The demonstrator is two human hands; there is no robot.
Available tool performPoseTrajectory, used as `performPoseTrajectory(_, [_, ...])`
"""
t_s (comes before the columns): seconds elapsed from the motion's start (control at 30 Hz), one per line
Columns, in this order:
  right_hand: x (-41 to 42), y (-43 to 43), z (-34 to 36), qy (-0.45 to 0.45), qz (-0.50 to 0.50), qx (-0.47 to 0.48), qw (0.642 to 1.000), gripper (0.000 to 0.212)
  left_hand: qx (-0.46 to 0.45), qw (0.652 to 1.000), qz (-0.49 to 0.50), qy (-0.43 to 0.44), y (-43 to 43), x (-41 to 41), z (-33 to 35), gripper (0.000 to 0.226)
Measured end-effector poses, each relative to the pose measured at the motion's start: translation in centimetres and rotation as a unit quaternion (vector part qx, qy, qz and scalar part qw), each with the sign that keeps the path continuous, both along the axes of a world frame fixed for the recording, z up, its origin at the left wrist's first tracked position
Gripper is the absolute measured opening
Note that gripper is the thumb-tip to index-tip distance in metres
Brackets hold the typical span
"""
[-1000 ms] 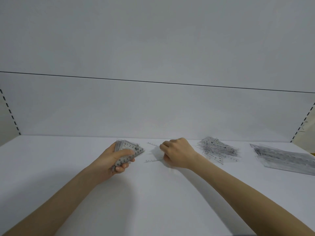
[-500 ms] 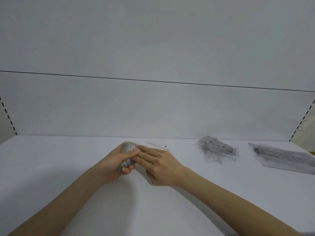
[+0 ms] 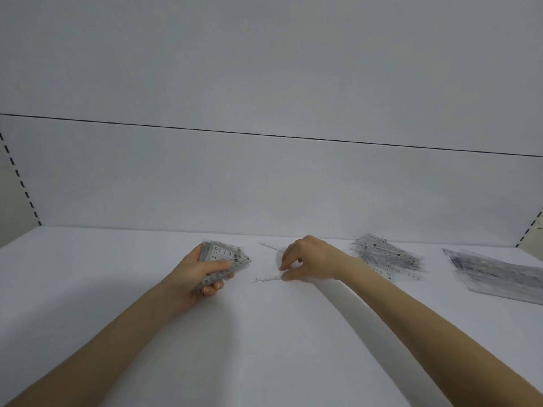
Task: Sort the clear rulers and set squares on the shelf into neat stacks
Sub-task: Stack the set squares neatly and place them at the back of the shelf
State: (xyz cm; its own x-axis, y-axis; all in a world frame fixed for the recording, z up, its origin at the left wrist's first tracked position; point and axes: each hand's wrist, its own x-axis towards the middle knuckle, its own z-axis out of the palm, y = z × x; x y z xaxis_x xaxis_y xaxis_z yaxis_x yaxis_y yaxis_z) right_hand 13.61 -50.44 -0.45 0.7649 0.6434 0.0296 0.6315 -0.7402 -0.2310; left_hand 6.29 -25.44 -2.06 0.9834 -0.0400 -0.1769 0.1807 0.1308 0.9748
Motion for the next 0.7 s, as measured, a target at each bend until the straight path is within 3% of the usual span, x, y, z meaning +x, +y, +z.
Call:
performPoseTrajectory(0.13, [-0.1, 0.8, 0.5, -0.017, 0.034, -0.047, 0.998, 0.003, 0.001, 1.000, -0.007, -0.002, -0.3, 0.2, 0.0, 0.026])
performPoseTrajectory(0.2, [-0.3, 1.4, 1.0, -0.020, 0.051, -0.086, 0.995, 0.019, 0.003, 1.000, -0.013, -0.004, -0.4, 0.2, 0.1, 0.026])
performPoseTrajectory(0.27, [-0.3, 2.0, 1.7, -0.010, 0.048, -0.125, 0.991, 0.014, 0.004, 1.000, -0.012, -0.007, -0.3, 0.3, 0.1, 0.026])
performPoseTrajectory(0.47, [-1.0, 4.1, 2.8, -0.063, 0.060, -0.239, 0.967, 0.038, 0.007, 1.000, -0.004, -0.007, 0.1, 0.5, 0.0, 0.029])
performPoseTrajectory(0.7, [-4.9, 2.5, 1.1, -0.108, 0.073, -0.179, 0.975, 0.018, 0.008, 1.000, -0.002, -0.007, -0.4, 0.4, 0.2, 0.027])
